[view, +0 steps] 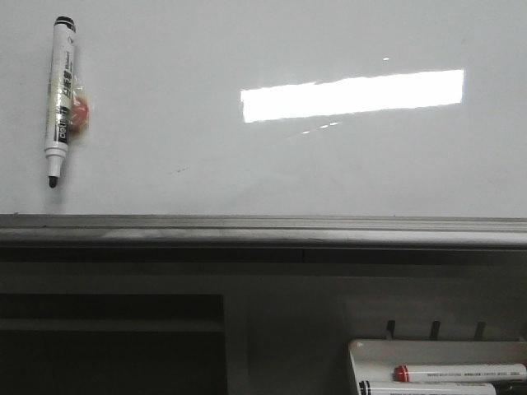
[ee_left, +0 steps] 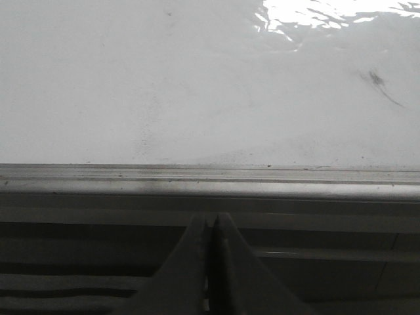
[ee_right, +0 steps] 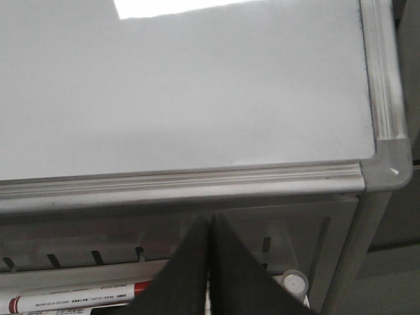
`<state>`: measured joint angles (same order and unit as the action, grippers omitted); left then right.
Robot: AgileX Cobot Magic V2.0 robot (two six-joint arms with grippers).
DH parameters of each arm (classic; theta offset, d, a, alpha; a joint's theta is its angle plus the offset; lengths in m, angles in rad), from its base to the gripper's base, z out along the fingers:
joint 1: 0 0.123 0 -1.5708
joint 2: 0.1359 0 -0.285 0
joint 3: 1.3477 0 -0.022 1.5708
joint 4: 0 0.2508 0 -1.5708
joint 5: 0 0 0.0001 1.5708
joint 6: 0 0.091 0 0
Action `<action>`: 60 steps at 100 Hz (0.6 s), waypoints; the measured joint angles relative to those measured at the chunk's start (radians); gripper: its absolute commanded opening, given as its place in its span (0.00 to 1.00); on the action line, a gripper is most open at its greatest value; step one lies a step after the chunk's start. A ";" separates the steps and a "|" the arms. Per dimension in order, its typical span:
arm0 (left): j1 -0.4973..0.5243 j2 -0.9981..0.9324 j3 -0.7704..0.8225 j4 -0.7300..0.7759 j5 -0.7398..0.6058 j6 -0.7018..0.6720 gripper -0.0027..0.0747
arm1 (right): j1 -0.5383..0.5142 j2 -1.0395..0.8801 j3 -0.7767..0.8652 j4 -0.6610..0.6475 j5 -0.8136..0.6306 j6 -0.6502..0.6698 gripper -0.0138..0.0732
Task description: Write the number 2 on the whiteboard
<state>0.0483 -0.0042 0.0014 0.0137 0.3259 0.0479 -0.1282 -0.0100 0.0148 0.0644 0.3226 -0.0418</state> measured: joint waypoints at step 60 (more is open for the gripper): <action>0.000 0.000 0.000 -0.040 -0.141 0.000 0.01 | 0.000 0.000 0.000 0.004 -0.323 -0.001 0.09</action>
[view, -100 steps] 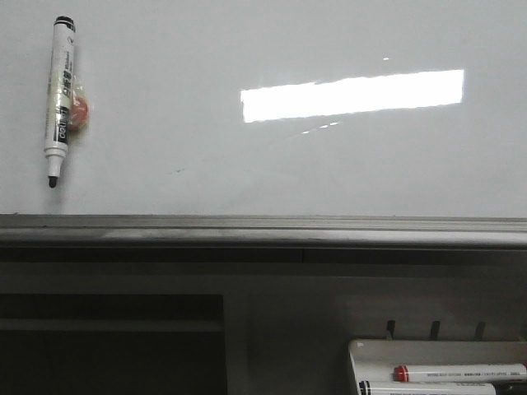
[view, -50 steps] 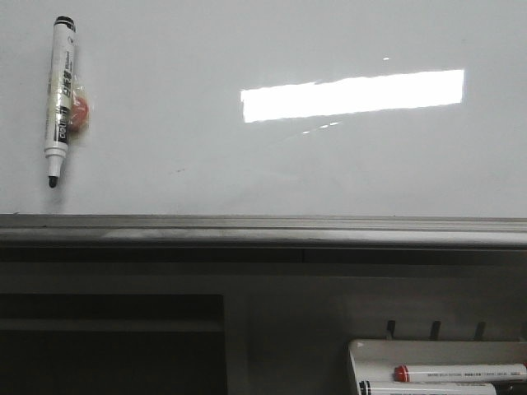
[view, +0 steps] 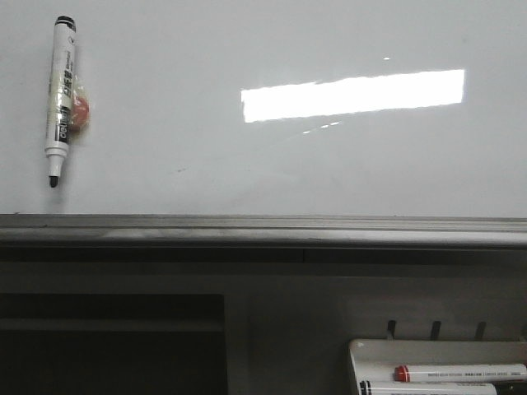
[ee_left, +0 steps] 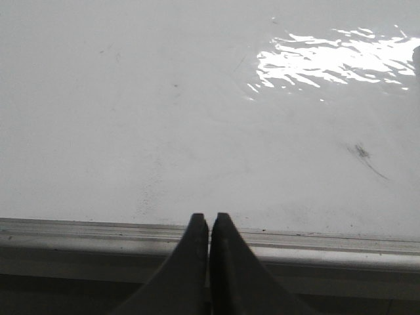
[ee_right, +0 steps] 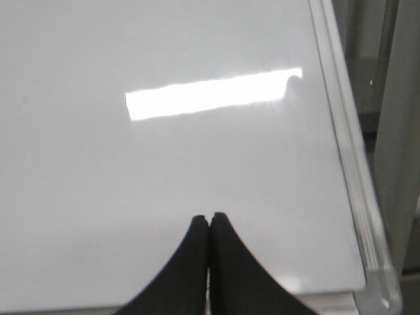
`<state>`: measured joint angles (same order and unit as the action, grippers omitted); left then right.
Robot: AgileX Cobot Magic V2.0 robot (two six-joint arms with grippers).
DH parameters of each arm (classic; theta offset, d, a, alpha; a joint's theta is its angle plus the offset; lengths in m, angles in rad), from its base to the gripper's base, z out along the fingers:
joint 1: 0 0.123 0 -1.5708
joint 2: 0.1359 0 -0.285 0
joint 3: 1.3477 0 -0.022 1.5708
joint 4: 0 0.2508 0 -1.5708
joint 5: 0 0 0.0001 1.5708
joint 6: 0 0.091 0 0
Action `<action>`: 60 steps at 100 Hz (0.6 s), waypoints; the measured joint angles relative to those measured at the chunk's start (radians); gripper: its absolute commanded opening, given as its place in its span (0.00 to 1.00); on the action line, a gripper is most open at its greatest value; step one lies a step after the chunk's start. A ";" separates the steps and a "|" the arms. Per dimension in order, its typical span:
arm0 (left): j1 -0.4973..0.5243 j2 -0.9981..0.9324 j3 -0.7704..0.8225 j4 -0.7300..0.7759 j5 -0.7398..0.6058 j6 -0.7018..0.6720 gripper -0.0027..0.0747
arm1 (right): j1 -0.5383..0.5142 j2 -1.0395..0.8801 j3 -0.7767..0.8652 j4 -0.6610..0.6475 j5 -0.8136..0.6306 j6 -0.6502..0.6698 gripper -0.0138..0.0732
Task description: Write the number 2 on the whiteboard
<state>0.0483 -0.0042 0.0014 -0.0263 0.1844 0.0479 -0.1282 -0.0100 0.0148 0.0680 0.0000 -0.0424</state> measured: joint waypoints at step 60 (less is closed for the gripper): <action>0.000 0.000 0.000 -0.116 -0.104 -0.010 0.01 | 0.000 0.039 -0.078 0.009 0.138 0.000 0.09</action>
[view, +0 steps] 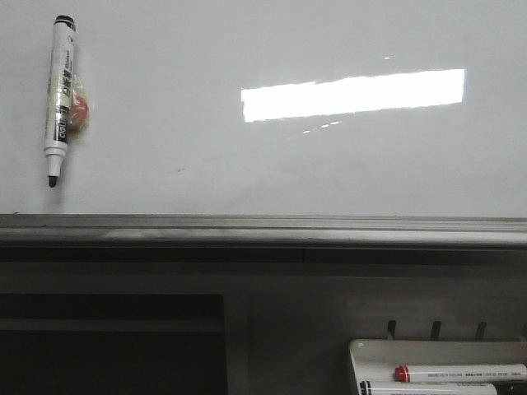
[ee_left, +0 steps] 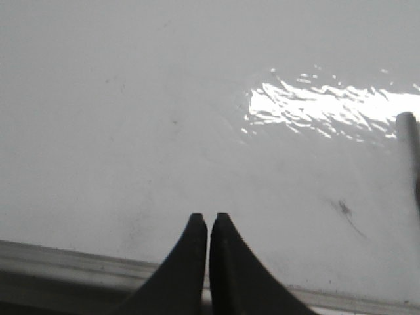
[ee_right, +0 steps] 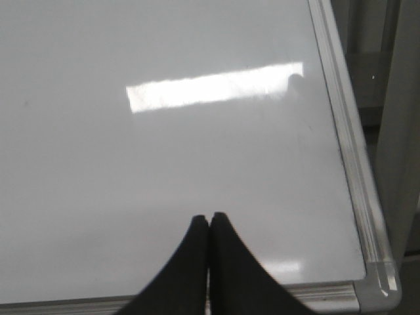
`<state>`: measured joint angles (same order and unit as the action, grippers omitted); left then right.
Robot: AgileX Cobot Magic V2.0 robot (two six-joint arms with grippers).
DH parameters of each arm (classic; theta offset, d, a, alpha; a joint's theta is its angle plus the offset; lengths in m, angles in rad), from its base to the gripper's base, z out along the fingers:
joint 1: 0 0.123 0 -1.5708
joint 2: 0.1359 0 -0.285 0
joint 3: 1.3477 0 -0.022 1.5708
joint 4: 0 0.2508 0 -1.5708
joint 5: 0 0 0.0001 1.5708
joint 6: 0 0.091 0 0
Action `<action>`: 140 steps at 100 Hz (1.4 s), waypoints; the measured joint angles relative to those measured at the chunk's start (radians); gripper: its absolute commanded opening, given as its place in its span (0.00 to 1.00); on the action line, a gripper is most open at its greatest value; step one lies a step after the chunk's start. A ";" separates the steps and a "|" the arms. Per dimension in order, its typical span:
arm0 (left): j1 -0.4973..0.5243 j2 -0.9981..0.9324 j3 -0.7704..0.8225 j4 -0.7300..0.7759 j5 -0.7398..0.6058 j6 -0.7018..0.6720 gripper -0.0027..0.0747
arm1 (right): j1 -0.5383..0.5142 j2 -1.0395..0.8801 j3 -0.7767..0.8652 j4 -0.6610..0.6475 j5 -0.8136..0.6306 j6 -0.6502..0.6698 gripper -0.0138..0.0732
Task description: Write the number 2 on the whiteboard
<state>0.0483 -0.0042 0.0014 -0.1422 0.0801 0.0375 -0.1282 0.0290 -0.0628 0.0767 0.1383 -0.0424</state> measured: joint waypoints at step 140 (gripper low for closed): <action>-0.808 0.807 -0.300 -0.601 -0.380 0.491 0.63 | 0.004 0.297 -0.269 0.141 0.362 0.000 0.09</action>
<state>-0.7597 0.8025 -0.2983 -0.7429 -0.2998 0.5288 -0.1246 0.3260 -0.3318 0.2175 0.5004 -0.0424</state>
